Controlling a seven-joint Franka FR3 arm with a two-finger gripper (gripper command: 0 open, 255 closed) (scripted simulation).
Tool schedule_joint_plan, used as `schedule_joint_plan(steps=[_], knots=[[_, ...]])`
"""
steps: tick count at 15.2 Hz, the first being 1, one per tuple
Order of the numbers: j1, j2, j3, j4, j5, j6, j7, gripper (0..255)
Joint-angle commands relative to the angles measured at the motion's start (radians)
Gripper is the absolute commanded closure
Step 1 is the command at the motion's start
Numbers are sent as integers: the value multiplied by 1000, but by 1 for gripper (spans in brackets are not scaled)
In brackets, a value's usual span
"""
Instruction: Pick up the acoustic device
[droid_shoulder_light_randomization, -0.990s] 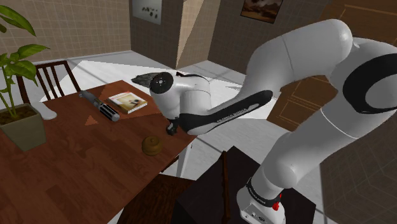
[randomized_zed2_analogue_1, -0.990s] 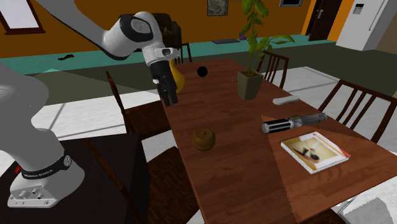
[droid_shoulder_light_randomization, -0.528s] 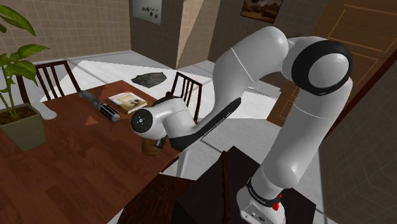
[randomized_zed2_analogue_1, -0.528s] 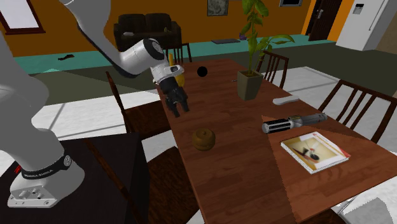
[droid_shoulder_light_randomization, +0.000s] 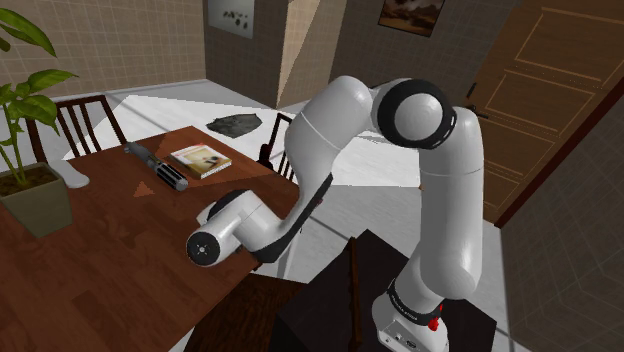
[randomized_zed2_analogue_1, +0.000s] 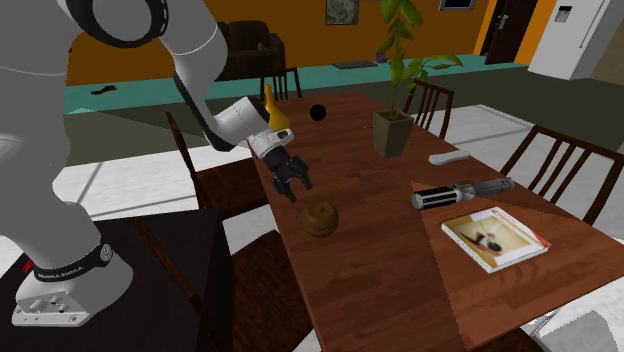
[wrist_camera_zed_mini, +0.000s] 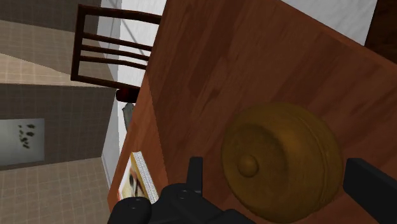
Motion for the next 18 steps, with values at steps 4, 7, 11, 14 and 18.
schedule_joint_plan(steps=[4, 7, 11, 14, 18], knots=[[33, 94, -28, 36, -72, -16, 49, 0], [43, 135, -41, 53, -94, -16, 73, 0], [45, 144, -43, 58, -98, -17, 78, 255], [46, 144, -43, 58, -98, -17, 78, 255], [44, 143, -44, 57, -99, -16, 78, 255]])
